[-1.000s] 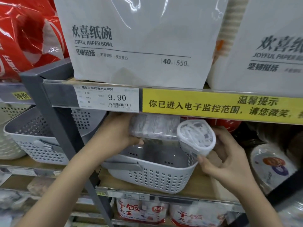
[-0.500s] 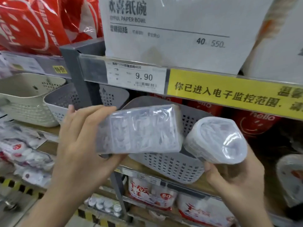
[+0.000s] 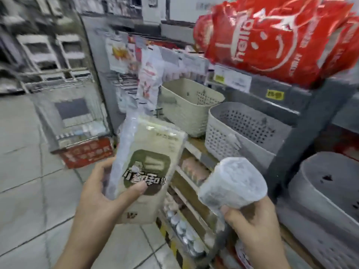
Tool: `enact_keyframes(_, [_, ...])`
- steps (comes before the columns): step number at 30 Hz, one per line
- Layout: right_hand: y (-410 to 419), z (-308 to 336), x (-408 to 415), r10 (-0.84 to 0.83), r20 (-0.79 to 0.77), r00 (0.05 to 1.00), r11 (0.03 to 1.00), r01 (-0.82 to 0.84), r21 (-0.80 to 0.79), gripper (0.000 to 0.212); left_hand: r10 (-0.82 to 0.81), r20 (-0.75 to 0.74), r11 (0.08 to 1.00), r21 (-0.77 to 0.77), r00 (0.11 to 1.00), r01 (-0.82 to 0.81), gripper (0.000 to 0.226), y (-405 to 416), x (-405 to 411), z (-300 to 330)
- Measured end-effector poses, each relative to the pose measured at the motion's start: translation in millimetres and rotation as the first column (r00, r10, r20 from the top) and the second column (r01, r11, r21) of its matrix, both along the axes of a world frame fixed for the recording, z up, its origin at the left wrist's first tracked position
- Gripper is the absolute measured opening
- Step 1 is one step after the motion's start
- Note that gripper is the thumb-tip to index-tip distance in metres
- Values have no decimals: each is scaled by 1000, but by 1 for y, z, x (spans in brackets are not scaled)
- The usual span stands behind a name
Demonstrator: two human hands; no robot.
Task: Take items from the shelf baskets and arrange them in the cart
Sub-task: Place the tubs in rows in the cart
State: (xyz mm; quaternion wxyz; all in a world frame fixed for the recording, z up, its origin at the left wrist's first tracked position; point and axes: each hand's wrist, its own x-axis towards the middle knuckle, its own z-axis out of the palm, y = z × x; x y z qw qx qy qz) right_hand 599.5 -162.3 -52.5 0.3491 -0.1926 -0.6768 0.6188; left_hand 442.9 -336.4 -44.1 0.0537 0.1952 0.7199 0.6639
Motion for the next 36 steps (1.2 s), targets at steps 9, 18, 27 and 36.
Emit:
enact_keyframes(9, [-98,-30,-197,461,117,880,888,-456,-63,61,534,243,835,-1,810,-551,39,-166,-102,-38])
enact_keyframes(18, [-135,-58,-322,597,223,771,801,-587,-117,54,566,410,790,-23,715,-612,63,-207,-183,-62])
enact_keyframes(27, [-114,-91,-501,608,231,760,793,-564,-232,51,578,494,732,39,650,-681,73,-175,-338,-77])
enact_keyframes(36, [-89,-104,-678,659,224,718,750,-603,-272,53,646,513,673,-34,565,-739,64,-157,-491,-94])
